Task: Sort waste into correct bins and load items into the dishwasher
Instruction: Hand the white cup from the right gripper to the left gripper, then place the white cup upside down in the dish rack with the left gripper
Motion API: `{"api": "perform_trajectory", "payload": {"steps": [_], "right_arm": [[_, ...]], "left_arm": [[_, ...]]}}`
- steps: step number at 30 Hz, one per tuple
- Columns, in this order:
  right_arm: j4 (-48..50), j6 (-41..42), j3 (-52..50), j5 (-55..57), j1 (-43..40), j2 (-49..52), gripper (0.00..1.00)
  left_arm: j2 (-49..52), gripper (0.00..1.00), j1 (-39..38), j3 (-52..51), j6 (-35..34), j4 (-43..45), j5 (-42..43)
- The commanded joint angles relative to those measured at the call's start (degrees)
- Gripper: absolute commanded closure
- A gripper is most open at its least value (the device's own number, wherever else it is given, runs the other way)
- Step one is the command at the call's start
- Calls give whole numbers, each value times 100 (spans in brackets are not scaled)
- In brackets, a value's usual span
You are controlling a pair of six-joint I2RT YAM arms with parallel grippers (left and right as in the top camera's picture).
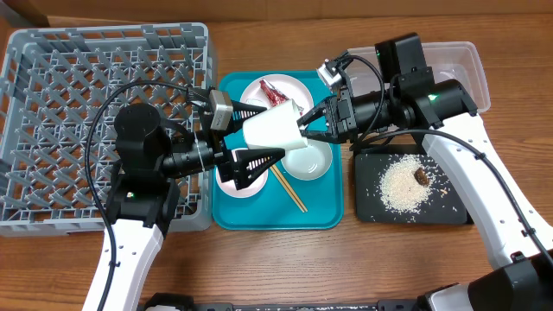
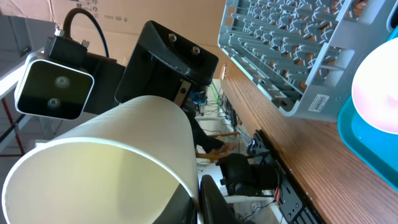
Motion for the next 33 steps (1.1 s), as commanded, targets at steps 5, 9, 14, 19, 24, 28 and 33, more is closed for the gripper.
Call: {"api": "perform_trajectory", "payload": {"steps": [5, 9, 14, 19, 24, 28, 33], "right_arm": [[-15, 7, -20, -146, 4, 28, 96], [-17, 4, -20, -146, 4, 28, 96], [-61, 7, -20, -146, 4, 28, 96], [-61, 7, -20, -149, 11, 28, 96], [-79, 7, -20, -149, 79, 28, 96], [-79, 4, -20, -146, 136, 28, 96], [-79, 2, -20, -142, 133, 28, 95]], "left_arm": [[35, 0, -44, 127, 7, 52, 197], [35, 0, -44, 127, 4, 111, 212], [35, 0, -44, 127, 7, 114, 212], [35, 2, -44, 127, 7, 116, 212], [35, 14, -44, 127, 7, 114, 210], [35, 24, -42, 127, 9, 111, 195], [35, 39, -31, 127, 11, 107, 190]]}}
